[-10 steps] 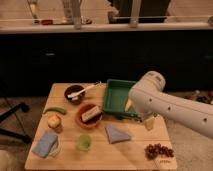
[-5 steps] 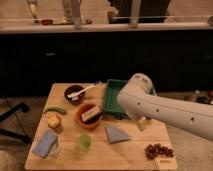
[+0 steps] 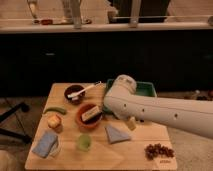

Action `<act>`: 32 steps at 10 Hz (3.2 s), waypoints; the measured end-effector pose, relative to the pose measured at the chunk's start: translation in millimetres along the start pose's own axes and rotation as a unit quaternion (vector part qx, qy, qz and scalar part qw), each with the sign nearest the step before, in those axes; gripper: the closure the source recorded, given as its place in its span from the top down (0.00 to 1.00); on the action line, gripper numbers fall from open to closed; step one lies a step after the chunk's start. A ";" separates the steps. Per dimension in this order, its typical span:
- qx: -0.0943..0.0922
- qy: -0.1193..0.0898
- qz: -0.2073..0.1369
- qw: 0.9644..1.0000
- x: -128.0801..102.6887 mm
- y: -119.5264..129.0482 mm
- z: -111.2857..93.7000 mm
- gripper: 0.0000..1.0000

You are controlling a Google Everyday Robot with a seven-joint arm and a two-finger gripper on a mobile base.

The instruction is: Place banana in plastic cup

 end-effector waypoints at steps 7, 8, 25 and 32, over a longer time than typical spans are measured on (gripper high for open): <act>0.078 0.086 -0.076 0.990 38.8 -23.1 -16.0 0.80; 0.080 0.087 -0.092 0.989 37.7 -31.4 -14.0 0.80; 0.070 0.041 -0.169 0.982 95.0 -129.3 25.6 0.80; 0.051 0.015 -0.163 0.985 111.8 -152.0 55.0 0.80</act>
